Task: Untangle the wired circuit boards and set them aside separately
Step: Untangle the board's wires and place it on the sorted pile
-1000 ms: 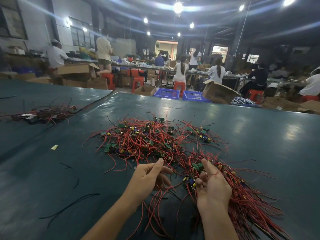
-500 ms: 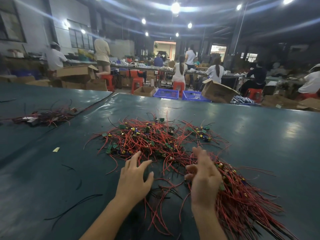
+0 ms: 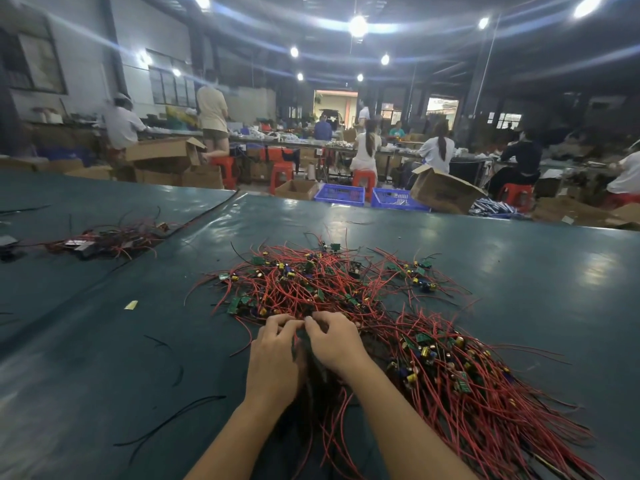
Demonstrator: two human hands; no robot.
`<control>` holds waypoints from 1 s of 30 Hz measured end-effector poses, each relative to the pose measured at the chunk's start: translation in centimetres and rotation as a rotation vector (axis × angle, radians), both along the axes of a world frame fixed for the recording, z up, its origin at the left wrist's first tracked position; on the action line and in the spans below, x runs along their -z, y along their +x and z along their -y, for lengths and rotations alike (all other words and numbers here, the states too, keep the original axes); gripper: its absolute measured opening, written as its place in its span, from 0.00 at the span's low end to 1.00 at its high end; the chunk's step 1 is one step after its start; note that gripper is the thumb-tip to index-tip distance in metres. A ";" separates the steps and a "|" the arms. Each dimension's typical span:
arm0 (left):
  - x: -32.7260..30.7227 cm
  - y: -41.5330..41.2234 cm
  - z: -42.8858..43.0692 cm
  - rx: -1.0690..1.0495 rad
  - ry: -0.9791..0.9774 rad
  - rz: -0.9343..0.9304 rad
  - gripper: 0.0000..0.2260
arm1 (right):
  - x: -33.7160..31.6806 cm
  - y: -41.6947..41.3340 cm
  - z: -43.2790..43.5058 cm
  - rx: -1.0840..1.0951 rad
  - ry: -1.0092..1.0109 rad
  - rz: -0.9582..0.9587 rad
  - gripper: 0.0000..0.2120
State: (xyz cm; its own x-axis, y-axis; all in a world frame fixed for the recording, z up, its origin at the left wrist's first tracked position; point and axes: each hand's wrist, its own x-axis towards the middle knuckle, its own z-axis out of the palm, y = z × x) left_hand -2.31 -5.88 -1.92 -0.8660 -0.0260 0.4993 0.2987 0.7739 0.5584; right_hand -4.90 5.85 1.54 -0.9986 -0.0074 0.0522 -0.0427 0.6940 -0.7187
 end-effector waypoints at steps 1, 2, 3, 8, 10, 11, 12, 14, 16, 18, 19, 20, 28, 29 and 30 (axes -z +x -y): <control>0.0 0.0 0.1 0.018 0.025 0.002 0.13 | 0.2 -0.1 0.1 0.002 0.010 -0.030 0.19; 0.0 -0.1 0.1 0.043 0.074 0.001 0.13 | 0.4 -0.1 0.1 0.014 0.002 -0.088 0.17; -0.1 -0.1 0.2 0.068 0.142 -0.002 0.12 | 0.5 0.2 0.1 0.032 -0.028 -0.157 0.17; -0.8 -0.5 0.2 0.047 0.492 0.114 0.08 | 0.4 2.6 -0.8 0.188 -0.232 -0.453 0.22; -1.0 -0.5 0.1 0.051 0.696 0.215 0.08 | 0.4 3.8 -1.2 0.235 -0.299 -0.540 0.22; -1.2 -0.6 0.1 0.066 0.836 0.274 0.09 | 0.3 4.4 -1.5 0.244 -0.324 -0.579 0.22; -1.5 -0.5 0.0 0.090 0.989 0.347 0.10 | 0.3 5.0 -1.8 0.243 -0.340 -0.617 0.22; -2.2 -0.3 -0.2 0.168 1.296 0.523 0.10 | 0.3 6.1 -2.4 0.231 -0.354 -0.689 0.22; -2.8 0.0 -0.3 0.258 1.509 0.692 0.13 | 0.5 7.0 -2.7 0.231 -0.351 -0.746 0.22; -3.1 0.4 -0.4 0.303 1.598 0.777 0.18 | 0.8 7.8 -2.9 0.237 -0.333 -0.791 0.23; -3.1 0.5 -0.4 0.315 1.590 0.797 0.19 | 0.8 8.1 -3.0 0.239 -0.329 -0.811 0.22; -3.2 0.7 -0.5 0.328 1.542 0.817 0.20 | 0.7 8.4 -3.1 0.241 -0.338 -0.825 0.21; -2.4 1.6 -2.2 0.269 0.763 0.649 0.11 | -1.2 9.5 -3.8 0.300 -0.768 -0.787 0.16; -2.2 1.7 -2.3 0.288 0.651 0.633 0.10 | -1.3 9.6 -4.0 0.301 -0.789 -0.784 0.16; -2.1 1.8 -2.3 0.315 0.549 0.616 0.08 | -1.3 9.6 -4.1 0.300 -0.801 -0.780 0.17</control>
State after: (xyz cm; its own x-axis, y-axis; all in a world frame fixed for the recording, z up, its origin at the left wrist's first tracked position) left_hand -0.48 -3.57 0.16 -0.9844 0.1607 -0.0716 -0.0239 0.2814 0.9593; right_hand 4.74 9.91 2.87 -0.6493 0.5379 0.5377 -0.5788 0.1092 -0.8081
